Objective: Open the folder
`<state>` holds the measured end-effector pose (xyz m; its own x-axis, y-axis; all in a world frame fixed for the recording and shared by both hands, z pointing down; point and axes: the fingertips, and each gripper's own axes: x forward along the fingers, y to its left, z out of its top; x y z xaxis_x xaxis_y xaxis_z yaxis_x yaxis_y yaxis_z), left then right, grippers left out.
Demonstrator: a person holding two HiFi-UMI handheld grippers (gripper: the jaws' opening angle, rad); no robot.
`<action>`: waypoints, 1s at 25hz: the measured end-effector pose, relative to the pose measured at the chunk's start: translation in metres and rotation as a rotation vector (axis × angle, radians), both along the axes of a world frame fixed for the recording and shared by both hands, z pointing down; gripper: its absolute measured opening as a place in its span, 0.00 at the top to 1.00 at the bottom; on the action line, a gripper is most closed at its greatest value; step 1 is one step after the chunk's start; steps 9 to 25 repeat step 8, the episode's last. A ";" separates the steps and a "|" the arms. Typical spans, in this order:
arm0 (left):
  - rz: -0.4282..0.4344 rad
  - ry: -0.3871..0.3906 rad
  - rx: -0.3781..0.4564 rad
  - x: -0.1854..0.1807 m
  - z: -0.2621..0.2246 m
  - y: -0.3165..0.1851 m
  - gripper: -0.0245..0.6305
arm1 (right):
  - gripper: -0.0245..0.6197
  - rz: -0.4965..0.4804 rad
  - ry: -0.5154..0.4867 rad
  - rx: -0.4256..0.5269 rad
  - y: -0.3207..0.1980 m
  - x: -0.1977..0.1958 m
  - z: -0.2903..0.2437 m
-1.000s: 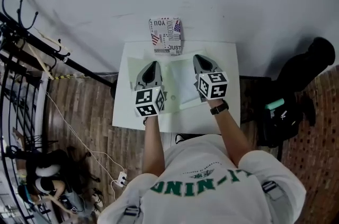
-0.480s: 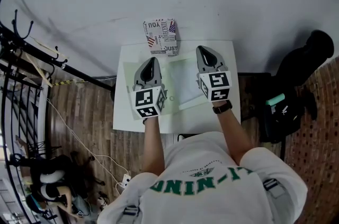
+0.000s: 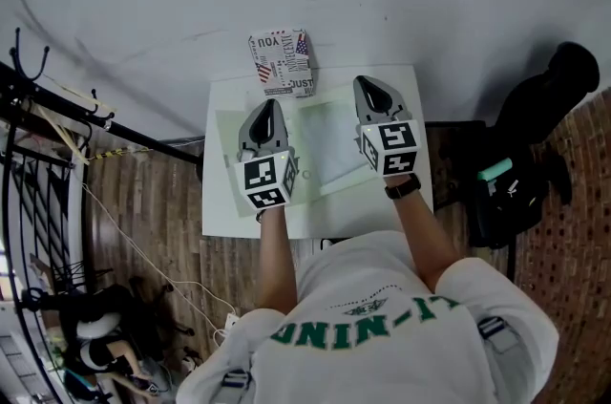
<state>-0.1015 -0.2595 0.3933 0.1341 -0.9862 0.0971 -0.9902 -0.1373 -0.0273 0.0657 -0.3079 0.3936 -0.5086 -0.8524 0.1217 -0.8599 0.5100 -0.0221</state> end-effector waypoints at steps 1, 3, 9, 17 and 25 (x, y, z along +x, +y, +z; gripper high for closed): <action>0.003 0.001 -0.003 0.001 0.002 -0.001 0.94 | 0.94 0.004 -0.001 0.001 0.000 0.002 0.000; 0.034 0.005 -0.021 0.005 0.008 0.000 0.94 | 0.94 0.013 -0.002 0.005 0.000 0.005 0.000; 0.091 -0.066 -0.143 0.000 0.050 0.018 0.68 | 0.94 -0.005 0.009 -0.008 0.004 0.004 0.013; 0.091 -0.066 -0.143 0.000 0.050 0.018 0.68 | 0.94 -0.005 0.009 -0.008 0.004 0.004 0.013; 0.091 -0.066 -0.143 0.000 0.050 0.018 0.68 | 0.94 -0.005 0.009 -0.008 0.004 0.004 0.013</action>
